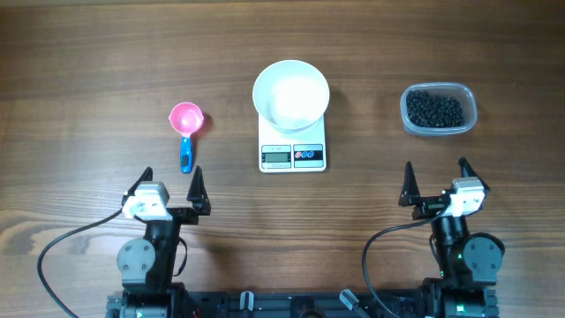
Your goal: Scoop item into bowl and weigh 150g on scale
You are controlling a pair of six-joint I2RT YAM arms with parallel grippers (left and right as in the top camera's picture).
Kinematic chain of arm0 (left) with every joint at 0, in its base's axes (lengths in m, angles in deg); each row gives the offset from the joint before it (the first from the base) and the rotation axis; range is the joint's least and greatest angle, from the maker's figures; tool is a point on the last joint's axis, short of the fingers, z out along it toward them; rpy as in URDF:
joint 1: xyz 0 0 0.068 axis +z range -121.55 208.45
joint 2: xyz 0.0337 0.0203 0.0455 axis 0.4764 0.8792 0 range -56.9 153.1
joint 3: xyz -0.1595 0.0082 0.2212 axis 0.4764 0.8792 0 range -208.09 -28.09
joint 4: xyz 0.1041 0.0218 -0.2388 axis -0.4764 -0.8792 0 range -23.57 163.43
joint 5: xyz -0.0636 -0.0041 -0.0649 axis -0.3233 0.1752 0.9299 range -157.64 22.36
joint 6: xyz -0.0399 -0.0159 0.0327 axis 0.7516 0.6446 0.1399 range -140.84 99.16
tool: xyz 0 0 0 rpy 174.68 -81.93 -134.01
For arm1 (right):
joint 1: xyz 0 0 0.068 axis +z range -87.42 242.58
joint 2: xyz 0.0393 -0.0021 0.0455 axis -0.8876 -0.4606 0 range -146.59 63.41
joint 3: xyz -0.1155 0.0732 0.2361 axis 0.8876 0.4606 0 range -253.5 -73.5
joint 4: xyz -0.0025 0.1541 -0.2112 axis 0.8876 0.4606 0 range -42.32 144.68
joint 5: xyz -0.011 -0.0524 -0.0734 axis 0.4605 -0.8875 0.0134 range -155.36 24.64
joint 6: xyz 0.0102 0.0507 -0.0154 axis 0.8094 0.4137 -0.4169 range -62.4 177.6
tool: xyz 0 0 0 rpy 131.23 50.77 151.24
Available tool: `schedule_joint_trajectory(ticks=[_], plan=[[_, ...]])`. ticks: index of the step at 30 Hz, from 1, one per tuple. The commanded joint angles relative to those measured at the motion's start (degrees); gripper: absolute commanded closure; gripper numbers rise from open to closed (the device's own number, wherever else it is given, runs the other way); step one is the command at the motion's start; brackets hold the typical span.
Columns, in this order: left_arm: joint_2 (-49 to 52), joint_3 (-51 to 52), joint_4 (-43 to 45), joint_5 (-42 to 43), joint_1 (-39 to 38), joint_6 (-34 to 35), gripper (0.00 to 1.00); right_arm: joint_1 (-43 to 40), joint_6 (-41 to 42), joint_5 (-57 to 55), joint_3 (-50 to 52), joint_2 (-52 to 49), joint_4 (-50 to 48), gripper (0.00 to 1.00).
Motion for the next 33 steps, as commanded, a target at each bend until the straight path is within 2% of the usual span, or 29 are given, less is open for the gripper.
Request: schedule_joint_trajectory(ticks=[1,18,23,28,31,33], plan=[[-0.42,0.7,0.24,0.87,-0.28,0.76,0.0,0.33,0.81,-1.2,0.13,0.68,-0.09,0.0],[-0.42,0.7,0.87,-0.46,-0.26,0.76,0.0,0.33,0.83,-1.2,0.13,0.68,-0.09,0.0],[-0.42,0.7,0.87,4.98,-0.33,2.86,0.0,0.33,0.83,-1.2,0.13,0.68,-0.09,0.0],[-0.42,0.7,12.31,11.56,-0.33,2.84,0.0,0.33,0.81,-1.2,0.13,0.68,-0.09,0.0],[-0.42,0.46,23.39,12.5,-0.28,2.56,0.0,0.33,0.81,-1.2,0.13,0.68,-0.09,0.0],[-0.42,-1.4,26.29,12.48,-0.26,1.36,0.0,0.33,0.83,-1.2,0.13,0.68,-0.09,0.0]])
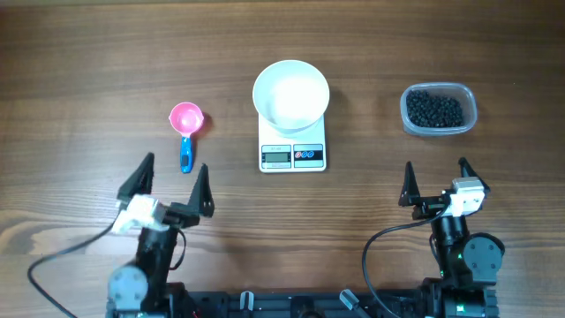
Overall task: Scoop item into bowl and weigh 150g on scale
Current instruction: 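Reach left gripper to pink scoop and grasp its blue handle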
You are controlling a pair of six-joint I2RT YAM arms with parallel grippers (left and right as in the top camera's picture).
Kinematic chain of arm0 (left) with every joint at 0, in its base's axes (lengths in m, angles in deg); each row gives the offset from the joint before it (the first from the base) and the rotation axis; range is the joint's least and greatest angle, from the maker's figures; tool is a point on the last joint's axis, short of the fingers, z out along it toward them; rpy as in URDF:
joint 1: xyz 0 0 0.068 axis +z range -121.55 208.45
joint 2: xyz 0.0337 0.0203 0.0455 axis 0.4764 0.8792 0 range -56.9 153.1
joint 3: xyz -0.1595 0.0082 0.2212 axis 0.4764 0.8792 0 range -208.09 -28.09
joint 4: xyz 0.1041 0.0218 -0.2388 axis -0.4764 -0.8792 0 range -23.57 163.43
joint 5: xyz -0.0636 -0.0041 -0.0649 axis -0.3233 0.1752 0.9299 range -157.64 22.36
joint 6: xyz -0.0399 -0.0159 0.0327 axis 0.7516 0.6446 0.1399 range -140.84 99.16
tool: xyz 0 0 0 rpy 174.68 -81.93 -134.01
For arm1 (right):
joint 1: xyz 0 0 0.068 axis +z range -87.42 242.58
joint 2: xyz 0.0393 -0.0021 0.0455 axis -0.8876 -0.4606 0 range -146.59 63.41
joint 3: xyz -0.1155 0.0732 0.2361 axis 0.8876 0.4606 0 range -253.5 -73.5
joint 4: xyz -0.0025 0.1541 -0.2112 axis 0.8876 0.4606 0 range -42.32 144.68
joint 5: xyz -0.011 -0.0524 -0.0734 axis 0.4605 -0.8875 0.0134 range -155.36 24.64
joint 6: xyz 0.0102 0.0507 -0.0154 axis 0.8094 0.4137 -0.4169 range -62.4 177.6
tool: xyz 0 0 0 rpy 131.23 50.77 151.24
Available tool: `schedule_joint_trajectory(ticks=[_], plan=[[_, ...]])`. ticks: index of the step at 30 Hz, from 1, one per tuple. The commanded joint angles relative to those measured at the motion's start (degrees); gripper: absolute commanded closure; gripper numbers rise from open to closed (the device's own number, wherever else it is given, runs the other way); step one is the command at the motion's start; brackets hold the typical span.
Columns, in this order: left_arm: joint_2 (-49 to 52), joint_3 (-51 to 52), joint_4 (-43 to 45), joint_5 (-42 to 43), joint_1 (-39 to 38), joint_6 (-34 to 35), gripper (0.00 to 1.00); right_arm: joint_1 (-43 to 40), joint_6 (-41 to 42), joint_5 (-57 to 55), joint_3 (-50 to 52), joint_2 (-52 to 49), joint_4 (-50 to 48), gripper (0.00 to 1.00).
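A white bowl point(291, 94) sits empty on a white digital scale point(292, 155) at the table's middle. To its left lies a scoop with a pink cup point(186, 118) and blue handle point(185, 155). A clear tub of dark round items point(438, 109) stands at the right. My left gripper point(173, 179) is open, just below the scoop's handle, with nothing between its fingers. My right gripper point(436, 181) is open too, well below the tub.
The wooden table point(88, 79) bears only these things. Both arm bases and their cables sit at the near edge.
My left gripper has tilted and shifted slightly, its fingers spread wider and now angled toward the scoop's handle. The right arm has not moved.
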Motion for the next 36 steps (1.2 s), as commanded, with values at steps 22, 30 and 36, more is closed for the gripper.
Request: schedule_joint_trajectory(ticks=[22,30,36], plan=[[65.11,-45.7,-53.92,-0.94,6.49,-3.78,0.0,0.33,0.83,-1.2,0.13,0.68,-0.07,0.0],[73.44,-45.7,-47.91,13.11,14.05,-5.77,0.0,0.33,0.83,-1.2,0.13,0.68,-0.07,0.0],[77.35,-49.96,-51.87,14.14,14.14,-2.32,0.0,0.33,0.83,-1.2,0.13,0.68,-0.07,0.0]])
